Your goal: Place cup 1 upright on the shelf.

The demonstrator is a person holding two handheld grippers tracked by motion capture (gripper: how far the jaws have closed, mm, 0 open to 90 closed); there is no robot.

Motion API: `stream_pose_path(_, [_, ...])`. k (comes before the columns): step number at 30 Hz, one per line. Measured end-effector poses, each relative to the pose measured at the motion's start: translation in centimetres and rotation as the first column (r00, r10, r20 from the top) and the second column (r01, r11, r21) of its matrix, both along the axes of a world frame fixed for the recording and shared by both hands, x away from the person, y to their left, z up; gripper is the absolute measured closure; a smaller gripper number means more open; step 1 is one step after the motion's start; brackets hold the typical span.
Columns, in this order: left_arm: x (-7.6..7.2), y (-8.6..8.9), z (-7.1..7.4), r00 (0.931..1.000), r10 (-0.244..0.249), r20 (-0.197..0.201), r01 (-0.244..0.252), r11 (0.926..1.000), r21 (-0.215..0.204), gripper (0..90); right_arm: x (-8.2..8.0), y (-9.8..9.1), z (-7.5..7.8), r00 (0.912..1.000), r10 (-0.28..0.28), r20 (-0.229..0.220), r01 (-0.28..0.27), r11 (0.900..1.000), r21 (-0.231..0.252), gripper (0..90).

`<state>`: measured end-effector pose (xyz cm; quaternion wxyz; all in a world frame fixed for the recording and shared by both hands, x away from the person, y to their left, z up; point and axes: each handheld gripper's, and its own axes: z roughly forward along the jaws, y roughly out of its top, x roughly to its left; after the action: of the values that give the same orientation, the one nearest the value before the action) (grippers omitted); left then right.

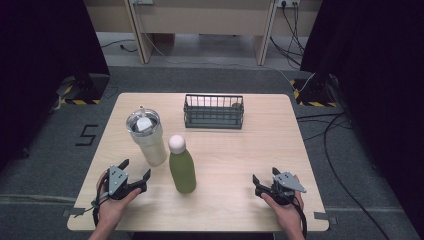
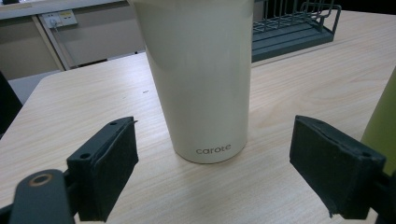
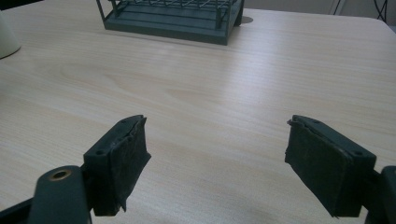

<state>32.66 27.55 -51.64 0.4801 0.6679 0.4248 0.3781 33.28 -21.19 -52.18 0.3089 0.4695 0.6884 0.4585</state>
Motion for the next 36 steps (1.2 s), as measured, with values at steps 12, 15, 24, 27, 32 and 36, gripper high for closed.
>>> stream_pose_path(12, [0.5, 0.0, 0.8, 0.9998, -0.008, 0.020, 0.008, 0.9999, 0.007, 13.8, 0.0, 0.1, 0.0, 1.0000, 0.004, 0.000, -0.004, 1.0000, -0.008, 18.1])
stream_pose_path(15, [0.5, 0.0, 0.8, 0.9997, -0.010, 0.020, 0.010, 0.9999, 0.005, 13.7, 0.0, 0.1, 0.0, 1.0000, 0.004, 0.001, -0.004, 1.0000, -0.008, 18.0])
stream_pose_path(24, [1.0, 0.2, 1.0, 0.9993, -0.024, 0.027, 0.024, 0.9996, -0.015, 11.1, 0.0, 0.1, 0.0, 1.0000, 0.005, -0.002, -0.005, 1.0000, -0.005, 17.9])
stream_pose_path(27, [1.3, 0.3, 1.2, 0.9992, -0.025, 0.031, 0.026, 0.9993, -0.029, 9.0, 0.0, 0.1, 0.0, 1.0000, 0.006, -0.001, -0.006, 0.9999, -0.009, 17.8])
stream_pose_path(32, [2.1, 0.5, 1.4, 0.9996, -0.016, 0.023, 0.017, 0.9984, -0.053, 2.4, 0.0, 0.1, 0.0, 1.0000, 0.007, -0.003, -0.007, 0.9999, -0.011, 17.8])
stream_pose_path(36, [2.7, 0.6, 1.4, 0.9998, -0.015, 0.013, 0.016, 0.9980, -0.062, 0.3, 0.0, 0.1, 0.0, 1.0000, 0.006, -0.002, -0.006, 0.9999, -0.011, 17.7])
